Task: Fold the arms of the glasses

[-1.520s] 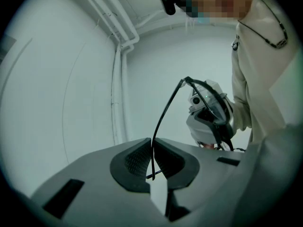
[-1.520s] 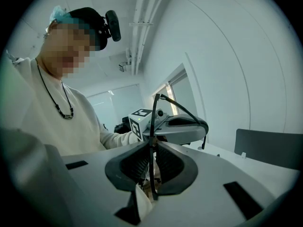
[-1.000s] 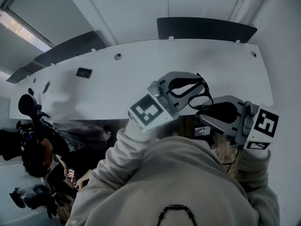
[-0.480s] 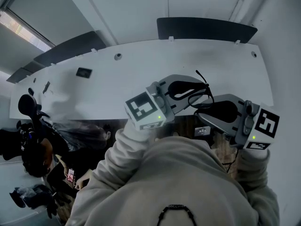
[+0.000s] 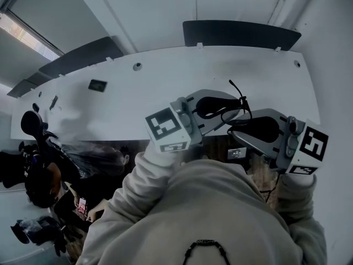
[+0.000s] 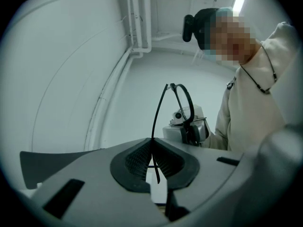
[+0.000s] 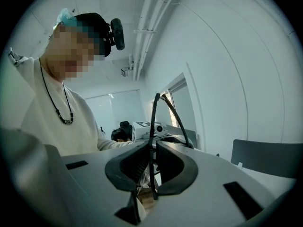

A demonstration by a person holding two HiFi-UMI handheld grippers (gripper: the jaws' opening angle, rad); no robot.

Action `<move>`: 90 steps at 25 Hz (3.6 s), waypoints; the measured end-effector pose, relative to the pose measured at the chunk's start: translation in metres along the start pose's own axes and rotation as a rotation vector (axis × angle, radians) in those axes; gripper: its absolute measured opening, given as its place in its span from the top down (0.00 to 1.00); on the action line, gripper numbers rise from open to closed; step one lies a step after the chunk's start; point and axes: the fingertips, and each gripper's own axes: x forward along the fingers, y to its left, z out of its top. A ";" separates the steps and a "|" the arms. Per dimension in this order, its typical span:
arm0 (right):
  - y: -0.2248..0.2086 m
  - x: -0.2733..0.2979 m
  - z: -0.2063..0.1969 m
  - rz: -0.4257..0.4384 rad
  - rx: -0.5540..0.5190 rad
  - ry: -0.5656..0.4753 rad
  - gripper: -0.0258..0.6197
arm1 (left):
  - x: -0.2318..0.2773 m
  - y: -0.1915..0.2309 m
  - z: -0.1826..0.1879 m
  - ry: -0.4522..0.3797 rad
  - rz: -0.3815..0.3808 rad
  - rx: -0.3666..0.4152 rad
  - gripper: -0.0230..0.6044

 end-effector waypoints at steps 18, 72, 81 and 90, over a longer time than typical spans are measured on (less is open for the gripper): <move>0.007 -0.002 0.005 0.023 -0.041 -0.011 0.87 | -0.003 -0.022 0.003 -0.093 -0.195 -0.135 0.93; 0.064 0.004 0.016 0.234 -0.158 -0.088 0.87 | -0.017 0.025 0.007 -0.221 -0.052 -0.438 0.56; 0.069 0.003 0.013 0.279 -0.158 -0.085 0.87 | -0.014 0.018 0.013 -0.224 -0.100 -0.432 0.74; 0.068 0.001 0.004 0.294 -0.142 -0.061 0.87 | -0.021 0.022 0.022 -0.217 -0.057 -0.369 0.92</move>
